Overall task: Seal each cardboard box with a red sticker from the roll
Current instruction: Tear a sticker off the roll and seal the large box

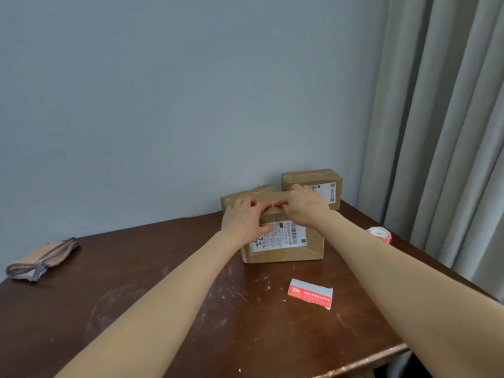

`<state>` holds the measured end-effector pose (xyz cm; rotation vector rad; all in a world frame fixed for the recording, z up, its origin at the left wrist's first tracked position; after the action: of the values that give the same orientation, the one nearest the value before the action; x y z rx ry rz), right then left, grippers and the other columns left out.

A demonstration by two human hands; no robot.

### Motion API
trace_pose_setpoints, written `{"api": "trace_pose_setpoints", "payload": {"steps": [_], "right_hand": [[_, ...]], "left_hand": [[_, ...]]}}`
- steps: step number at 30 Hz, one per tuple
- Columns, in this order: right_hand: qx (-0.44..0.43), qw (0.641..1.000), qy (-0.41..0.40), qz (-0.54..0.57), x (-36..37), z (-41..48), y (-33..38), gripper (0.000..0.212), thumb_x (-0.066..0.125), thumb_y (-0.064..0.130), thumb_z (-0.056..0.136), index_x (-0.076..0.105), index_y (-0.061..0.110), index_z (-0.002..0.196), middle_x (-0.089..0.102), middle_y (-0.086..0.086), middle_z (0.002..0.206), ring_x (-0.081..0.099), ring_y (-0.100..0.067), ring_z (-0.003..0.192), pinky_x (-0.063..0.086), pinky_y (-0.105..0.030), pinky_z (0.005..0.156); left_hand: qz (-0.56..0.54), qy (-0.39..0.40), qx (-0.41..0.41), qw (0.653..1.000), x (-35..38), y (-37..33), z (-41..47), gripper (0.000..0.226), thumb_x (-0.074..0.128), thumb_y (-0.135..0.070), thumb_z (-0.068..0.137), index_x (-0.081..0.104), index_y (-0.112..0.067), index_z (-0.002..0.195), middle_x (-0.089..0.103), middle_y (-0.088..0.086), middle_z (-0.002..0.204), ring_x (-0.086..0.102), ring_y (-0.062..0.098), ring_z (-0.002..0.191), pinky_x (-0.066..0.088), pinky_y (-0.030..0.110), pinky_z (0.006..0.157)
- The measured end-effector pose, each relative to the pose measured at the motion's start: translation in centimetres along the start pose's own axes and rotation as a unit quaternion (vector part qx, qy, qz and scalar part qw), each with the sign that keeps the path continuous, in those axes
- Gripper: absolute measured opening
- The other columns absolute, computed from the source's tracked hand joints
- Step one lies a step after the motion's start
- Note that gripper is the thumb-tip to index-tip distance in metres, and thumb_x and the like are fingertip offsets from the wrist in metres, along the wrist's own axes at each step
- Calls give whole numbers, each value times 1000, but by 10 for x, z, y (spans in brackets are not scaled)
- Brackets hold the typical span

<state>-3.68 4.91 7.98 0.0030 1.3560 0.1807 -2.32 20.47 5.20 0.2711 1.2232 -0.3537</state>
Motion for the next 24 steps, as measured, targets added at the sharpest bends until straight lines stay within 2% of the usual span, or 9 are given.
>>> {"api": "trace_pose_setpoints", "payload": {"steps": [5, 11, 15, 19, 24], "right_hand": [[25, 1000, -14, 0, -4, 1, -8, 37, 39, 26, 96, 65, 21, 122, 45, -8, 137, 42, -29, 122, 41, -43, 95], [42, 999, -18, -2, -2, 5, -10, 36, 40, 20, 95, 63, 17, 123, 46, -9, 132, 42, -29, 120, 40, -42, 92], [43, 999, -23, 2, 0, 7, -12, 38, 38, 22, 96, 58, 21, 129, 41, -10, 137, 37, -30, 127, 38, -43, 98], [44, 999, -17, 0, 5, 6, -13, 40, 32, 23, 97, 61, 25, 124, 45, -10, 128, 39, -30, 120, 35, -42, 97], [55, 998, -16, 1, 8, 8, -12, 40, 33, 27, 98, 62, 23, 125, 45, -10, 129, 40, -30, 121, 33, -43, 100]], "left_hand": [[12, -6, -17, 1000, -1, 5, 3, 64, 55, -56, 84, 40, -30, 141, 41, 4, 138, 34, 23, 129, 39, 36, 99], [-24, -16, -33, 999, 1, 10, 2, 72, 62, -56, 80, 44, -15, 137, 41, 4, 139, 35, 20, 129, 41, 35, 100], [-23, -15, -42, 999, 2, 13, 2, 85, 64, -60, 76, 33, -18, 143, 36, 4, 142, 31, 22, 131, 37, 37, 105], [0, -6, -35, 999, 2, 14, 4, 81, 62, -62, 75, 36, -24, 142, 34, 4, 144, 30, 23, 133, 35, 37, 104], [38, -5, -27, 999, 2, 12, 4, 76, 59, -63, 78, 40, -24, 141, 34, 3, 146, 28, 23, 134, 33, 37, 106]]}}
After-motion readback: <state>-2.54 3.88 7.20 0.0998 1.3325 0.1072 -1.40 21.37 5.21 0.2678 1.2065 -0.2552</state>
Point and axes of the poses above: each hand's wrist, its own z-axis towards the middle knuckle, its own x-axis out of the palm, y = z × x, the point moved 1 cm from there along z, towards the middle knuckle
